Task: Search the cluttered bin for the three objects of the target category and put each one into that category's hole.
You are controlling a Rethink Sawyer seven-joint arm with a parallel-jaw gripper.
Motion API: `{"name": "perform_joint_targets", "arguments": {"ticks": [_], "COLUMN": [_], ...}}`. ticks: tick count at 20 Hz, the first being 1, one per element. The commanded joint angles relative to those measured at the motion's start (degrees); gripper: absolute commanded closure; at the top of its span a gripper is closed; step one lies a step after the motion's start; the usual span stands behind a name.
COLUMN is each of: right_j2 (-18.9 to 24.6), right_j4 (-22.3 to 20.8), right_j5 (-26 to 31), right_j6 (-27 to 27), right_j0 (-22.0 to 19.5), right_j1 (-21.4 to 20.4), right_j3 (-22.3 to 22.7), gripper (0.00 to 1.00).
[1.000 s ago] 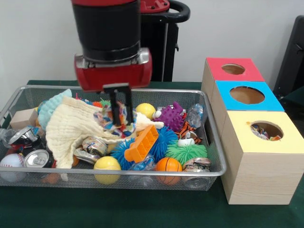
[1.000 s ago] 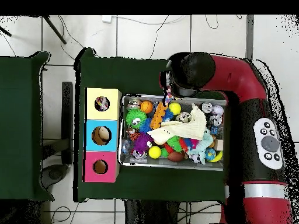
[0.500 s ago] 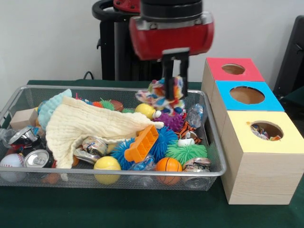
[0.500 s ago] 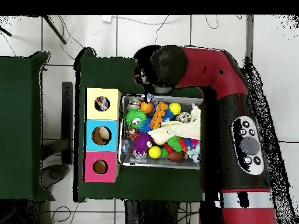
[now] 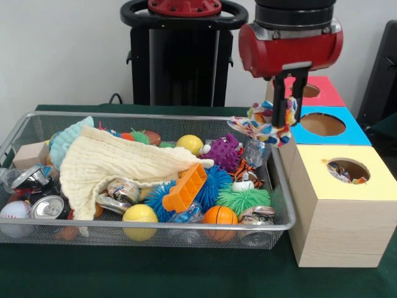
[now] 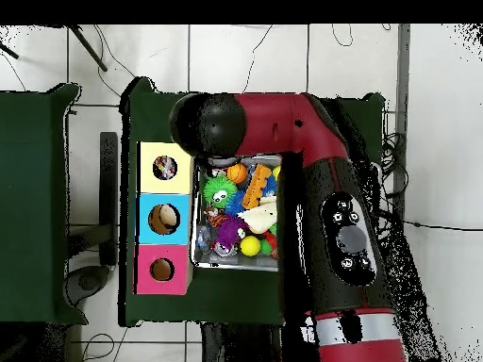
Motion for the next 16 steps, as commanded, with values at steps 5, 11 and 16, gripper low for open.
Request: {"name": "perform_joint_targets", "arguments": {"ticks": [5, 11, 16], "right_j2": [-6.0, -8.1, -9.4], "right_j4": [1.2, 2.3, 3.5], "right_j5": [-7.6, -7.5, -6.4], "right_j6": [16.8, 18.4, 19.7], "right_j0": [2.9, 6.0, 8.5], "right_j1": [3.4, 5.3, 6.8], "right_j3": [7.8, 5.2, 2.5], "gripper": [1.00, 1.00, 1.00]}}
